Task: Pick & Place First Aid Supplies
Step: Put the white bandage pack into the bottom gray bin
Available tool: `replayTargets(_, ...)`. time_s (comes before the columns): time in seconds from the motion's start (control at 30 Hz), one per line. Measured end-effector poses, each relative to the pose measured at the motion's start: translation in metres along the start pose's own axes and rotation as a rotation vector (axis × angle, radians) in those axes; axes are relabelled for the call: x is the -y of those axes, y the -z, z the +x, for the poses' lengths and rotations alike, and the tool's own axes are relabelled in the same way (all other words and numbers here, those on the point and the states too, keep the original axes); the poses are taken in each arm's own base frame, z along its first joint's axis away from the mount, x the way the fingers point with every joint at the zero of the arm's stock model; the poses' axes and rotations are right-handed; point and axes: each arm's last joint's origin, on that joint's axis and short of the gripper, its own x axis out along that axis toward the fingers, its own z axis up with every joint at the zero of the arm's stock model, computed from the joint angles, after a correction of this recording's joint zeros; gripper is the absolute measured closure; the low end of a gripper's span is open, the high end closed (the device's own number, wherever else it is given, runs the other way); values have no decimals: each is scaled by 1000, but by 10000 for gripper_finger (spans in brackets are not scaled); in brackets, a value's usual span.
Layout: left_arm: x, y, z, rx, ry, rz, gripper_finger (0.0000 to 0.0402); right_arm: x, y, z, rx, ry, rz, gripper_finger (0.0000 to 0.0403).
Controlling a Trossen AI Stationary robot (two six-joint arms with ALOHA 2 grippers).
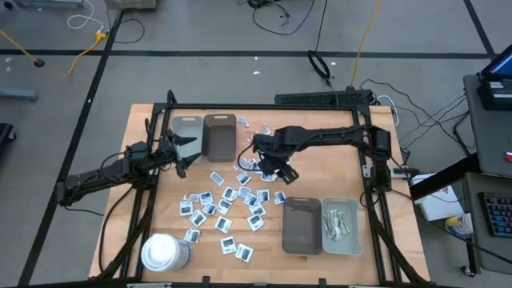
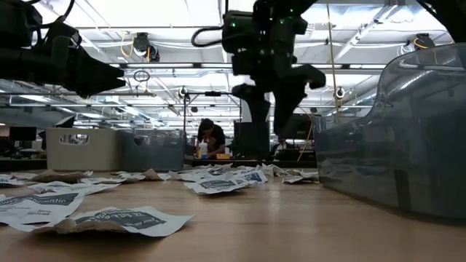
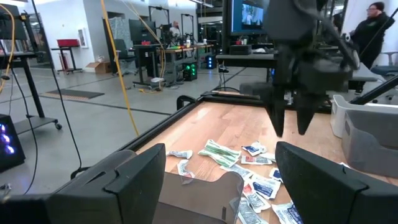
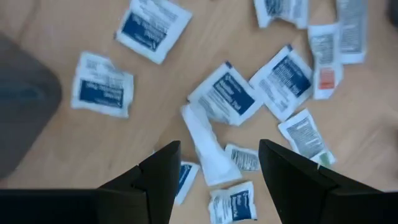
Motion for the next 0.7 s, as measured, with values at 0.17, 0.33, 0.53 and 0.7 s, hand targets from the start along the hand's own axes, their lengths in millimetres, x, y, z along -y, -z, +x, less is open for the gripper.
replayTargets(0.17,0,0,0,0,0,0,96,-4,8,21,7,4,-3,193)
replayTargets(0.33,0,0,0,0,0,0,96,-9,16,39,-1,-2,-4,193)
replayTargets(0.53,0,0,0,0,0,0,96,-11,20,51,22,22,-11,193)
replayTargets(0.7,0,0,0,0,0,0,96,-12,22,55,25,25,-24,194)
